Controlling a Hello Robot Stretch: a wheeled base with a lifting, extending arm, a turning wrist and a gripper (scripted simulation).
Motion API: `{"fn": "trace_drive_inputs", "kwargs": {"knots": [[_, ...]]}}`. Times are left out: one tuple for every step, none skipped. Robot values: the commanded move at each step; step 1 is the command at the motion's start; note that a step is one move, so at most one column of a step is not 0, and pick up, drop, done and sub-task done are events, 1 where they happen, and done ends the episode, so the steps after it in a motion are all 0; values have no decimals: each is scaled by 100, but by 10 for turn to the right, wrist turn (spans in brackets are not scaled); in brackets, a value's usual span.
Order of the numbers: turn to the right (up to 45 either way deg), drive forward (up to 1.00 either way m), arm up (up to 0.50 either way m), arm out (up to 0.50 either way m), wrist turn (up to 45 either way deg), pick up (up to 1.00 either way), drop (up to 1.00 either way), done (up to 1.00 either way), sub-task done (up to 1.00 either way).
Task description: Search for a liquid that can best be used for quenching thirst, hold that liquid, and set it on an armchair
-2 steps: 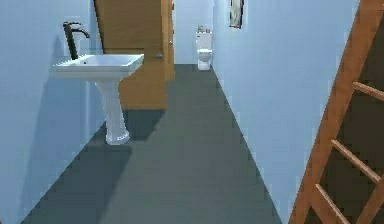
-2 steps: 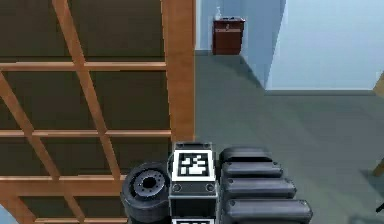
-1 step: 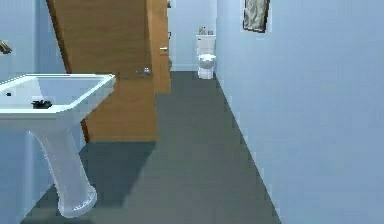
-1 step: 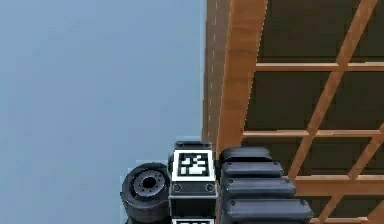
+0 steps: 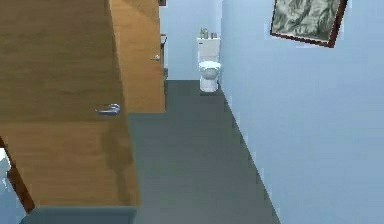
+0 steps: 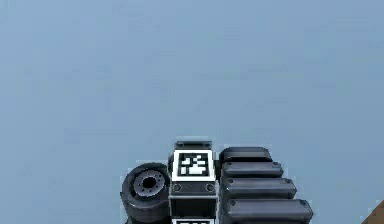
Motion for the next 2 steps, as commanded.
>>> {"fn": "trace_drive_inputs", "kwargs": {"knots": [[0,100,0,0,0,0,0,0,0],[30,0,0,0,0,0,0,0,0]]}}
